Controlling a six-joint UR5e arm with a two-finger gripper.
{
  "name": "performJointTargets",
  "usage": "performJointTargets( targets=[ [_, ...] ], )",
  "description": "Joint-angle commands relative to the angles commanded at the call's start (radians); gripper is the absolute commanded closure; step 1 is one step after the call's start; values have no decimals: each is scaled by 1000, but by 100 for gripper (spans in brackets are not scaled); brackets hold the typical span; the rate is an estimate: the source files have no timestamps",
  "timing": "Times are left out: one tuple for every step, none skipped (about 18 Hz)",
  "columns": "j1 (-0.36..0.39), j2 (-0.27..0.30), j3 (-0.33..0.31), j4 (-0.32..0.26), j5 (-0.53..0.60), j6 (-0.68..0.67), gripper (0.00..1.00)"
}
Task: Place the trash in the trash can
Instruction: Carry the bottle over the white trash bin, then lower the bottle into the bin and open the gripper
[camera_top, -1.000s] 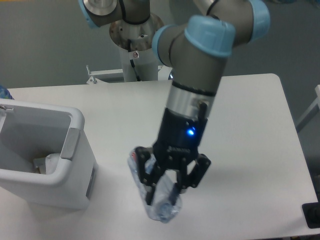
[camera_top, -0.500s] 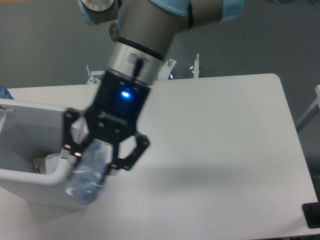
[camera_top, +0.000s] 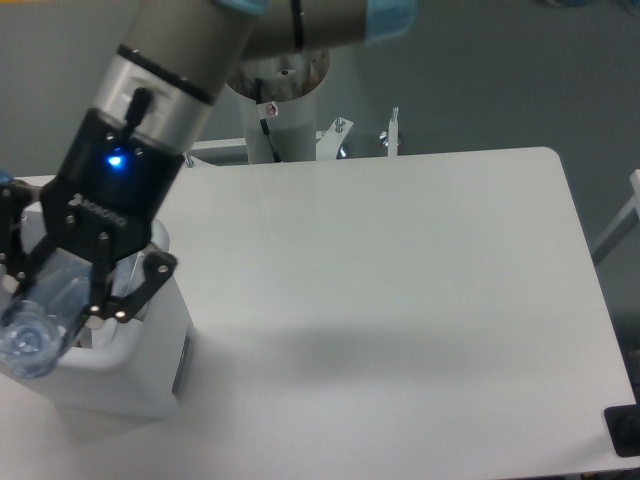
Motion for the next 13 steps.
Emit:
performJointTargets(
  targets=[
    [-2,0,-5,0,-2,6,57],
    [-6,0,-6,0,-2,9,49],
    [-12,0,-9,2,-2,22,35],
    [-12,0,-11,0,-2,44,21],
    [-12,2,-18,0,0,67,5],
    [-12,5,-26,0,0,81,3],
    [-12,6,-32,0,0,83,0],
    [-12,11,-35,0,0,83,0],
    [-14,18,-37,0,0,85,0],
    [-12,21,-38,0,0,83,0],
    [-12,25,-38,-2,0,83,0],
    [-12,28,-38,-2,0,83,0],
    [-6,28,-40,-2,2,81,0]
  ],
)
